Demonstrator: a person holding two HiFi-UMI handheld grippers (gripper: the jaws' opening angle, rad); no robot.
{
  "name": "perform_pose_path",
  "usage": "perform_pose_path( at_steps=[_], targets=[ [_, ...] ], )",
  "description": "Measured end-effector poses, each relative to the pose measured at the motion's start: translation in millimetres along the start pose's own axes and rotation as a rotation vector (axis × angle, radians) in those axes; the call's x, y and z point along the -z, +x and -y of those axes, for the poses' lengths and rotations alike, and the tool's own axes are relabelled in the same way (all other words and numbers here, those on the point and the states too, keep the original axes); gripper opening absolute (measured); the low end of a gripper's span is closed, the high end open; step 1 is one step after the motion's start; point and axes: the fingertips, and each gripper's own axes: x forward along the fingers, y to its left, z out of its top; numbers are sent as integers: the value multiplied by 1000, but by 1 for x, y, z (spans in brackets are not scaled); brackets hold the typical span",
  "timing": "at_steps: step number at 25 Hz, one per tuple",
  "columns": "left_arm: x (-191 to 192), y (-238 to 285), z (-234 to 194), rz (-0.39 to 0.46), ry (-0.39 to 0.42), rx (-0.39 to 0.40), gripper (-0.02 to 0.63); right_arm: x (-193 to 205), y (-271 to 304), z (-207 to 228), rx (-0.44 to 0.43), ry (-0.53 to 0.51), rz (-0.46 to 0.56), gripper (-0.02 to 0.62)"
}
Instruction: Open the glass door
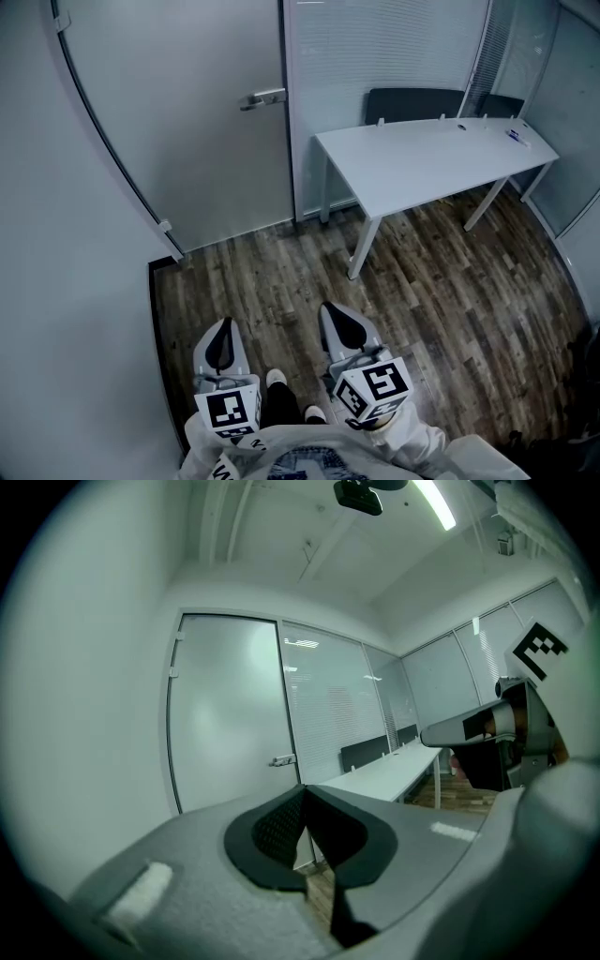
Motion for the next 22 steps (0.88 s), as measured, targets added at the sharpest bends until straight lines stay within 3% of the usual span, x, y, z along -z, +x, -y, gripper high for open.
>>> perform_pose_path(
  at_steps=[12,22],
  targets=[
    [13,73,-33,-5,-24,37,3,7,71,7,15,-27,-40,3],
    [13,149,-87,-1,-41,57,3,5,160,4,35,-46,-64,3]
  ],
)
